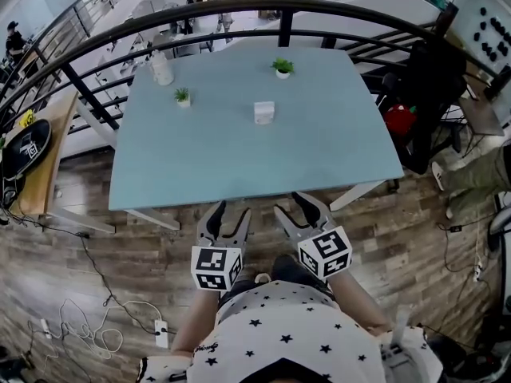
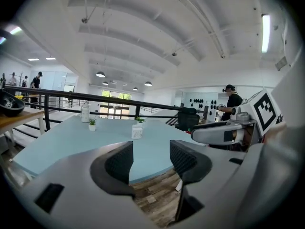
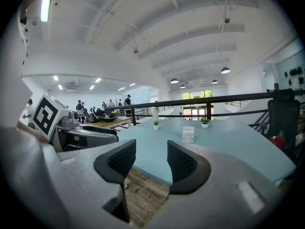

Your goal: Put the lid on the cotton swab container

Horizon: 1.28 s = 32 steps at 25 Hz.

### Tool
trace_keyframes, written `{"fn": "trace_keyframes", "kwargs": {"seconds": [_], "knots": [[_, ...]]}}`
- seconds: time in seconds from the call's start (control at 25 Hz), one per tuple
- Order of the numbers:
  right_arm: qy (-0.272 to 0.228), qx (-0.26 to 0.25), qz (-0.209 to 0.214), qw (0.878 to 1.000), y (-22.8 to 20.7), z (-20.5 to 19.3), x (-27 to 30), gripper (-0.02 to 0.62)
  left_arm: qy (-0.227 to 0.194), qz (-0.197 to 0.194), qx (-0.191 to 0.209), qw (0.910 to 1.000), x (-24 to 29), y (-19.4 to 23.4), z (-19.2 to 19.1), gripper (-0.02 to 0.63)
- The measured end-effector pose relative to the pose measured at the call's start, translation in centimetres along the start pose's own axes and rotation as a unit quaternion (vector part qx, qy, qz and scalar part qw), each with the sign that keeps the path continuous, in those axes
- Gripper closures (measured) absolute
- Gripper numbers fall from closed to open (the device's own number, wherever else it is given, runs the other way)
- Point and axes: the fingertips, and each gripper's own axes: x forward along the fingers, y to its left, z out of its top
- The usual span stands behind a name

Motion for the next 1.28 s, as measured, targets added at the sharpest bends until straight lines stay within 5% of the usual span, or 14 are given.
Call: {"fn": "trace_keyframes", "kwargs": {"seconds": [1.28], "knots": [[0.019,-0.005,0.026,0.999,-16.2,7.0,18.6,0.407,0.055,0.003,-0.001,0.9985,21.5,8.9,4.4,0.376]]}}
